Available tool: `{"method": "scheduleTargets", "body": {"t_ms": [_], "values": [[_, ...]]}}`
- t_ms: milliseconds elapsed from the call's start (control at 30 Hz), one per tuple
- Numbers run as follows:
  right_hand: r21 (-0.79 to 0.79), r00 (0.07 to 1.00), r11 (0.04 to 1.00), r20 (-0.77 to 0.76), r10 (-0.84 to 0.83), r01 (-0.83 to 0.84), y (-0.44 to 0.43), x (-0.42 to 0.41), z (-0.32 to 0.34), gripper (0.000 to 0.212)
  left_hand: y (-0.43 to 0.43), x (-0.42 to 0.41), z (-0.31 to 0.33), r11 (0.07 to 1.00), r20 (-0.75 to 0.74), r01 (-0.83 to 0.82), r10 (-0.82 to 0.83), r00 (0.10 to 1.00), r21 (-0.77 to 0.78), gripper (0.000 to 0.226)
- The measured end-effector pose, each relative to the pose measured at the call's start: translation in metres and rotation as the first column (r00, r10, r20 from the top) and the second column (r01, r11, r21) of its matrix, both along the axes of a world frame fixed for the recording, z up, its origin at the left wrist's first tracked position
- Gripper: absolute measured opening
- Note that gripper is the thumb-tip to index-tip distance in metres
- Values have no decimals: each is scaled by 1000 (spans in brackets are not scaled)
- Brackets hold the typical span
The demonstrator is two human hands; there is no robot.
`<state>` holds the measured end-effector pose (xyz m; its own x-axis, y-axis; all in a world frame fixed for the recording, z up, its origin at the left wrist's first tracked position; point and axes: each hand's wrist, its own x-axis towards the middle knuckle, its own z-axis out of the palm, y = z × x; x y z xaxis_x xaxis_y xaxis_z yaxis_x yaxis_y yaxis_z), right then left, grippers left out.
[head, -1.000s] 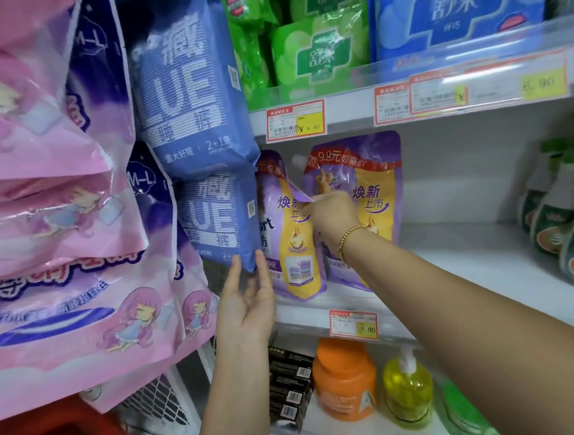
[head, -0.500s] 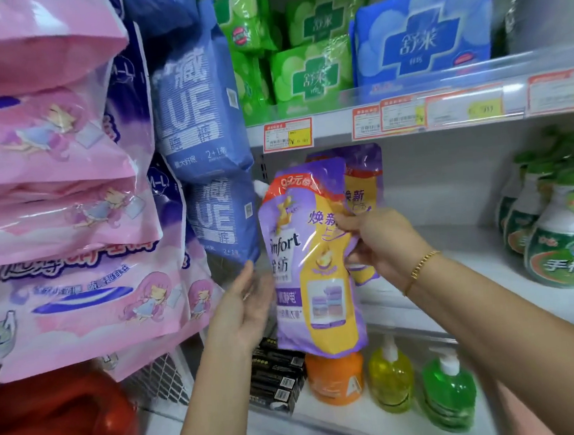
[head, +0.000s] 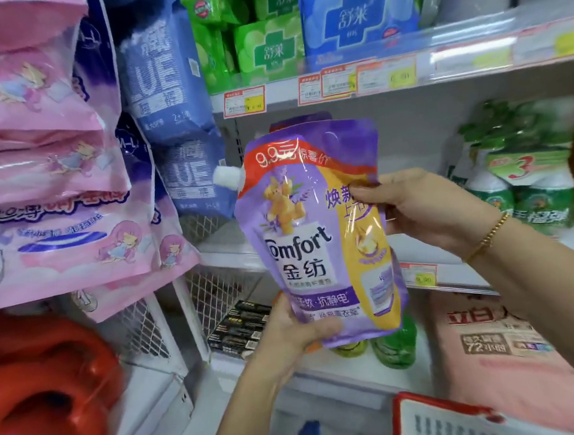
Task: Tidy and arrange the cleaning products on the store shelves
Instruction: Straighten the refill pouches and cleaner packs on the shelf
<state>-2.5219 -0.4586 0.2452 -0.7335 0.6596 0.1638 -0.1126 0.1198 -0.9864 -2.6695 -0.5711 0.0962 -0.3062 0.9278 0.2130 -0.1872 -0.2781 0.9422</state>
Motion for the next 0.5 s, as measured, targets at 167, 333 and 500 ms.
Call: {"method": "scheduleTargets", "body": {"t_ms": [167, 333, 500], "values": [[78, 998, 997, -60, -18, 23, -1, 8, 0, 12, 7, 15, 6, 974, -49, -191, 198, 979, 117, 59], [46, 994, 998, -104, -44, 49, -4, 10, -3, 26, 5, 18, 7, 969, -13, -209, 213, 977, 135, 70], [213, 988, 965, -32, -148, 151, -12, 6, 4, 36, 1, 30, 12, 991, 179, -82, 63, 982, 103, 68]]}}
